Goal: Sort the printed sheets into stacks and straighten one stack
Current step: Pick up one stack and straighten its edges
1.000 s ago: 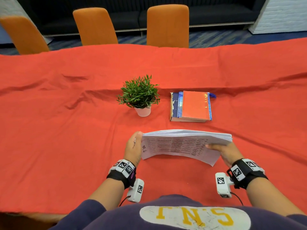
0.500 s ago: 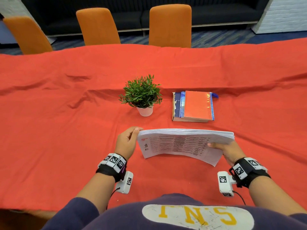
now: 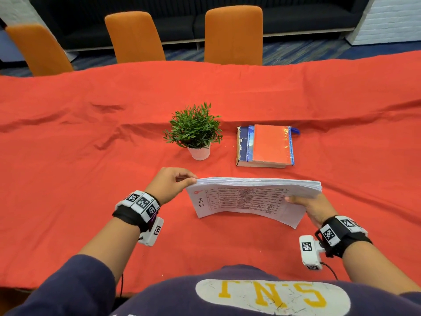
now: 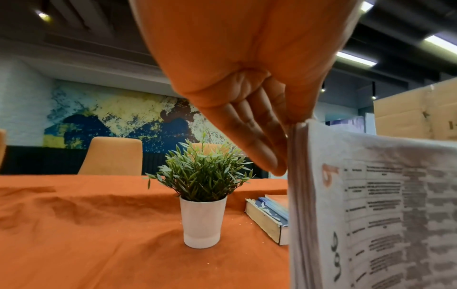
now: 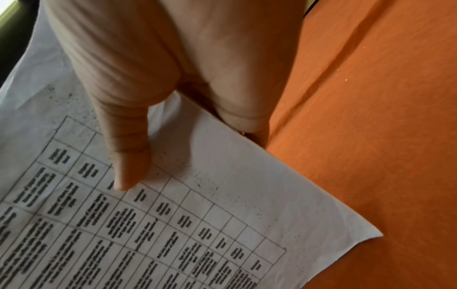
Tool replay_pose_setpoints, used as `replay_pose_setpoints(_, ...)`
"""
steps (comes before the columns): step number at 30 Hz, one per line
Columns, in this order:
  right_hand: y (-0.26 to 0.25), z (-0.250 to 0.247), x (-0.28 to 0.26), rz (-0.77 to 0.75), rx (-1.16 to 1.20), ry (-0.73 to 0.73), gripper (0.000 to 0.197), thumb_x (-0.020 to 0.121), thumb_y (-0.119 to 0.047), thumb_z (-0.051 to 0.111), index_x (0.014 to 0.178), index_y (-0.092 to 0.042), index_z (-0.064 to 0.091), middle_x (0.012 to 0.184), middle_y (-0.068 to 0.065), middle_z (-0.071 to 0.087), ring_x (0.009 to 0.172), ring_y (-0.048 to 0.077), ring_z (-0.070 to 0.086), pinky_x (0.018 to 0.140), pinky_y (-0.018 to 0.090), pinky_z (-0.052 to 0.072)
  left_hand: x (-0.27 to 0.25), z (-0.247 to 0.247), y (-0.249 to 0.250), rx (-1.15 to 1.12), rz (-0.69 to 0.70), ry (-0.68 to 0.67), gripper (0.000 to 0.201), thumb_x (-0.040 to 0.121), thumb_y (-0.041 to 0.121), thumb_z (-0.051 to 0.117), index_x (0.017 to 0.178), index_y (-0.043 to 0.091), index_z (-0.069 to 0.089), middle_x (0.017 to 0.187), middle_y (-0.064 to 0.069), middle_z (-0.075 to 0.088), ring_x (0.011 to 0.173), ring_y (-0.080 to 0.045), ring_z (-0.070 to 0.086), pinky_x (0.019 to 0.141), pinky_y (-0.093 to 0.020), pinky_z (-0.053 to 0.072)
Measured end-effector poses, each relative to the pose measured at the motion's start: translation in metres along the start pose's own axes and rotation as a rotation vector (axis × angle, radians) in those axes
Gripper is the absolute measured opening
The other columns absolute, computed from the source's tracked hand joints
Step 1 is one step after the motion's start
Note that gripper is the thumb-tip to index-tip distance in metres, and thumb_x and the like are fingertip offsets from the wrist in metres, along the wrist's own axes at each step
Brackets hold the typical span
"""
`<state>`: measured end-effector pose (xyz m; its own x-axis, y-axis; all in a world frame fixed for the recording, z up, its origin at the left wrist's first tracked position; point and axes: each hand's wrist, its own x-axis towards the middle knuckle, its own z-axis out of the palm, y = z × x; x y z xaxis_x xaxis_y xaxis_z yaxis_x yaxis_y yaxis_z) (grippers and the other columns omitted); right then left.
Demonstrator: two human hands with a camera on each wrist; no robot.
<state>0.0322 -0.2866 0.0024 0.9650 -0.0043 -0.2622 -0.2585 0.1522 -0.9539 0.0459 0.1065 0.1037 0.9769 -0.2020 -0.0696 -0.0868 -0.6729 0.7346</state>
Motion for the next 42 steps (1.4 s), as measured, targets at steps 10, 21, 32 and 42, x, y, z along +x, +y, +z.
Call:
replay_pose_setpoints(10,-0.001,-0.001,0.002,-0.004,-0.021,-0.007,0.099,0.025,-0.038,0.096,0.112,-0.001,0.066,0.110,0.014,0.071,0.106,0.030,0.066,0.097,0.045,0.048,0.002,-0.005,0.009,0.387,0.075,-0.036,0.029,0.074,0.043,0.048,0.079,0.025,0.071,0.067,0.012,0.067,0.066,-0.007,0.064,0.067,-0.030,0.054)
replay_pose_setpoints(21,-0.003,0.000,0.003,0.003,-0.036,-0.003,0.098,0.026,-0.040,0.096,0.111,-0.001,0.067,0.108,0.013,0.072,0.104,0.029,0.067,0.096,0.044,0.049,0.019,-0.009,0.033,0.844,0.084,-0.226,0.010,0.081,0.021,0.050,0.082,0.017,0.059,0.069,-0.001,0.057,0.067,-0.028,0.053,0.057,-0.032,0.038)
replay_pose_setpoints(32,-0.002,0.000,0.006,0.012,-0.021,0.006,0.095,0.025,-0.039,0.096,0.108,-0.002,0.068,0.107,0.013,0.073,0.103,0.031,0.067,0.093,0.043,0.050,-0.002,0.011,-0.024,-0.382,-0.174,0.007,0.052,0.068,-0.014,0.044,0.107,0.017,0.056,0.114,-0.004,0.065,0.105,-0.016,0.061,0.074,-0.015,0.048)
replay_pose_setpoints(42,-0.005,0.003,0.004,0.029,-0.056,-0.004,0.092,0.023,-0.040,0.096,0.105,-0.007,0.070,0.106,0.009,0.073,0.102,0.028,0.068,0.098,0.046,0.048,0.003,0.087,-0.020,-0.750,-0.348,0.221,0.046,0.066,-0.006,0.079,0.106,0.010,0.065,0.098,-0.007,0.071,0.089,-0.017,0.066,0.078,-0.029,0.051)
